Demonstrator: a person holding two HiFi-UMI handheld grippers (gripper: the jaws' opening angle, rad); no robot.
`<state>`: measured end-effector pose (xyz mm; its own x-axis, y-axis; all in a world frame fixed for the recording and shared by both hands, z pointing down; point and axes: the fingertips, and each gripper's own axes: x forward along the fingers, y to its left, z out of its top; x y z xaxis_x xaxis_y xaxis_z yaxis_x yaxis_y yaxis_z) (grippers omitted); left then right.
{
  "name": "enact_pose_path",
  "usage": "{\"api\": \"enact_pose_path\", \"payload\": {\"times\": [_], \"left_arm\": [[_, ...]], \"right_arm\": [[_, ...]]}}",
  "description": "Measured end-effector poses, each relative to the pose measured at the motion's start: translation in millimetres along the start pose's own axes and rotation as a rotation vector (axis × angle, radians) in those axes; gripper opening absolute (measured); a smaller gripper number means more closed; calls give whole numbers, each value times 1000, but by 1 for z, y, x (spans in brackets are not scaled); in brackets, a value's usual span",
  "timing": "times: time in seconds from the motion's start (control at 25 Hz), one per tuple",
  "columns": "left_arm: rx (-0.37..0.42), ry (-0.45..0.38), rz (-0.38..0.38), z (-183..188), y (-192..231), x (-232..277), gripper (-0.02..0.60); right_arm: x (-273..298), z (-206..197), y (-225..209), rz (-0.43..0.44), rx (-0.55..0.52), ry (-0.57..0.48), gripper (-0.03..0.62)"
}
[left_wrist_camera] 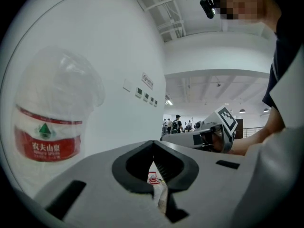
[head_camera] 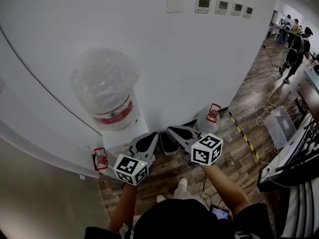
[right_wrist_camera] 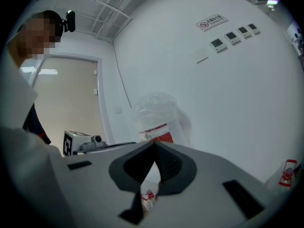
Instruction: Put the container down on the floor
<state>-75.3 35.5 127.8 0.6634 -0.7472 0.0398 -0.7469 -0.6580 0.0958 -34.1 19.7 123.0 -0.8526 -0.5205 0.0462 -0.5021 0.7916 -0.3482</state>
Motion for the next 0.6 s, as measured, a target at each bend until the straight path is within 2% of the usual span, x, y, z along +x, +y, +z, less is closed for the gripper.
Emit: {"api": "enact_pose_path", "payload": {"times": [0.28,0.6], "left_arm": [[9,-23,1,-1,-2,-34,18],[28,-51,-9,10,-7,-47,18]], "right_arm": [[3,-6,33,-32,-50,-24,29],[0,-1,50,-43,-70,-51,31]]}}
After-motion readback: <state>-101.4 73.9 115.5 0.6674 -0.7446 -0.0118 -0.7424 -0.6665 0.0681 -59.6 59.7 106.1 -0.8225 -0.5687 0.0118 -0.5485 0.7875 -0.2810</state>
